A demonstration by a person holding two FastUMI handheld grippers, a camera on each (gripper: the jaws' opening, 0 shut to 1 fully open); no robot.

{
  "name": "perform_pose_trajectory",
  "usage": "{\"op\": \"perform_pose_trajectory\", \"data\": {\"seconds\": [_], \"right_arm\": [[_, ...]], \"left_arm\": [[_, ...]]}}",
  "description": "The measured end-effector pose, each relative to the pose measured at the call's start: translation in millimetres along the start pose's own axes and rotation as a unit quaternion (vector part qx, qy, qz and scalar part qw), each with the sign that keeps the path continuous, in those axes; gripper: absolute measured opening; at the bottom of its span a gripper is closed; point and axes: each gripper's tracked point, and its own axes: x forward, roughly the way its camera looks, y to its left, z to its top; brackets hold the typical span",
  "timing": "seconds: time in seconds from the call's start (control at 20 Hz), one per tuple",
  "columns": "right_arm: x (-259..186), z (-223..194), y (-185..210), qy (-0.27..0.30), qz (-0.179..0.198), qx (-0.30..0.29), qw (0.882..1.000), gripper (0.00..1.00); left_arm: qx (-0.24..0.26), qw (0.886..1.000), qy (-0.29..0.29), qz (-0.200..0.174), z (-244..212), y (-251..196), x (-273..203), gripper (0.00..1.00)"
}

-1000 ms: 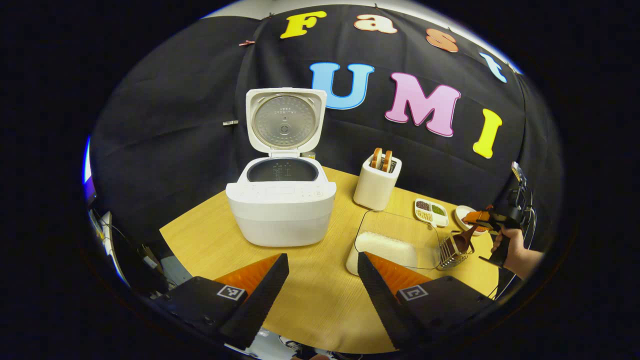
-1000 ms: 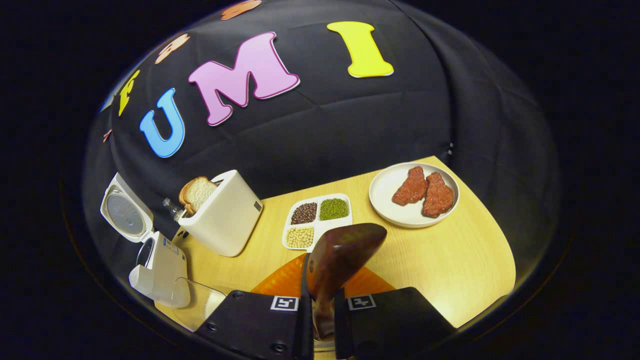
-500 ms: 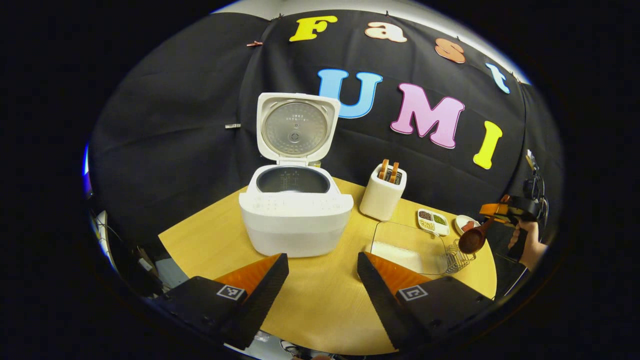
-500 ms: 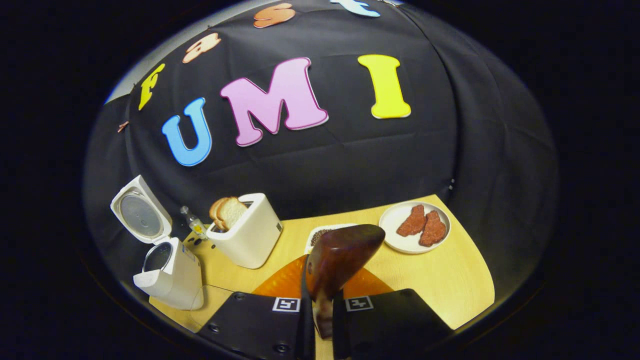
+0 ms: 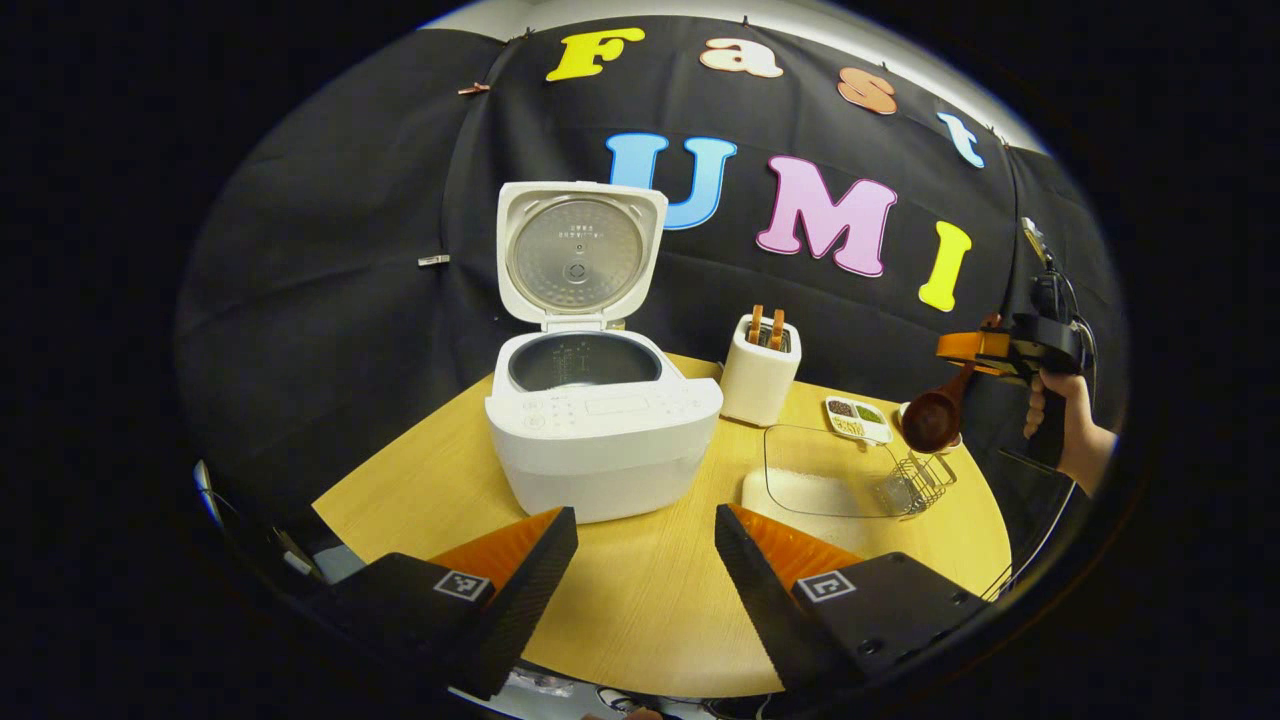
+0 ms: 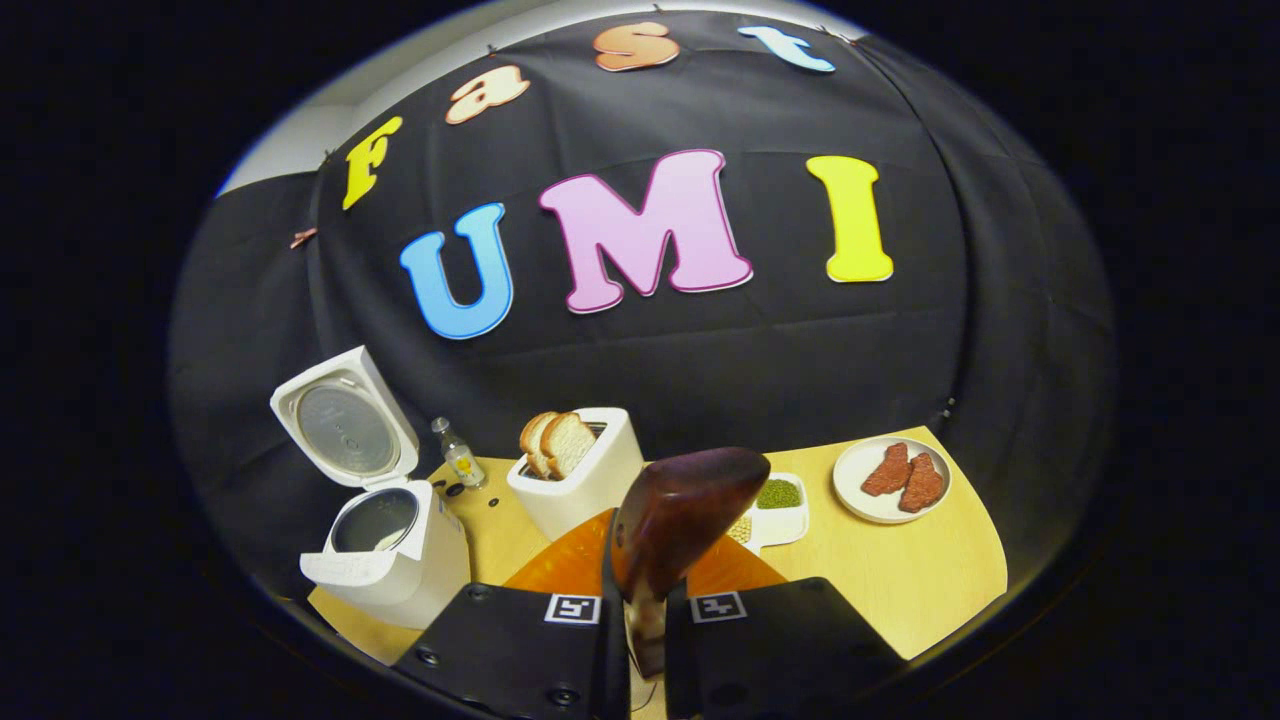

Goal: Close the left gripper, press the button to open the rice cooker; take a wooden spoon from the chopstick holder with the right hand, scoop a spoonful of rice and pour it into the rice cooker, then put the wooden spoon back into the chopstick holder.

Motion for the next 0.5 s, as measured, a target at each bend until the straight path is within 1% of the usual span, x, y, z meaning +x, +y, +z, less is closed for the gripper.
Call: {"op": "perform_pose_trajectory", "data": {"seconds": [0.15,0.3,0.5], "right_arm": [[12.4,-37.7,22.1,0.013,0.003,-0.025,1.000,0.18],[22.2,-75.0,26.2,0.019,-0.012,-0.059,0.998,0.18],[32.8,-102.4,26.5,0.001,-0.037,-0.123,0.992,0.18]], "left_arm": [[-0.002,1.000,0.008,-0.014,-9.0,8.2,9.1,0.96],[-0.004,0.999,0.019,-0.026,-19.5,16.4,19.8,0.96],[0.003,0.999,0.030,-0.038,-31.6,28.7,33.1,0.96]]}}
